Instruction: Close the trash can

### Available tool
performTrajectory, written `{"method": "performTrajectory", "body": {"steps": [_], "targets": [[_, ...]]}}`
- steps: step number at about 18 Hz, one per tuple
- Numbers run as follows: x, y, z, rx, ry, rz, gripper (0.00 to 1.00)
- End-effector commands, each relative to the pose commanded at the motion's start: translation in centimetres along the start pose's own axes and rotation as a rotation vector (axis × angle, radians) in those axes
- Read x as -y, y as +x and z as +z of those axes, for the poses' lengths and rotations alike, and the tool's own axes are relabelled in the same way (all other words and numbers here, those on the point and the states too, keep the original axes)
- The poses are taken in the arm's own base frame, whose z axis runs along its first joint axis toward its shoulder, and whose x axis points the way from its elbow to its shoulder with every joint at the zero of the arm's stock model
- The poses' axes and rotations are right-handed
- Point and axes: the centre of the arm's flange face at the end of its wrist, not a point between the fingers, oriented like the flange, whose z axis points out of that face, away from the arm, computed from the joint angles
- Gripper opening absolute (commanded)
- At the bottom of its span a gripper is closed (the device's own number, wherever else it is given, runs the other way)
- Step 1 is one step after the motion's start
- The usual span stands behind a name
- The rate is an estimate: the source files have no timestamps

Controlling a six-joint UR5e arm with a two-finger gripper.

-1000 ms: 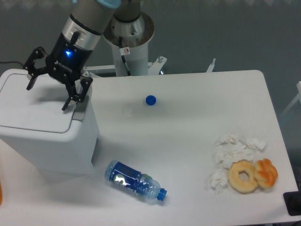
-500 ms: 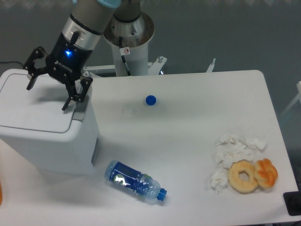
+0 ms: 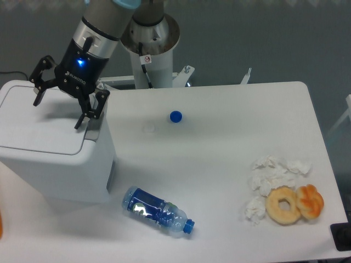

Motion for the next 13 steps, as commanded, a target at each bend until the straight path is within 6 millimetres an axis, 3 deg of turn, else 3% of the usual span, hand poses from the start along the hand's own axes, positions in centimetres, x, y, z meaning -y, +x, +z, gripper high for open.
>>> {"method": "performTrajectory", "body": {"steps": [13], "targets": [[0.42, 0.32, -0.54, -0.005, 0.014, 0.006, 1.0]]}}
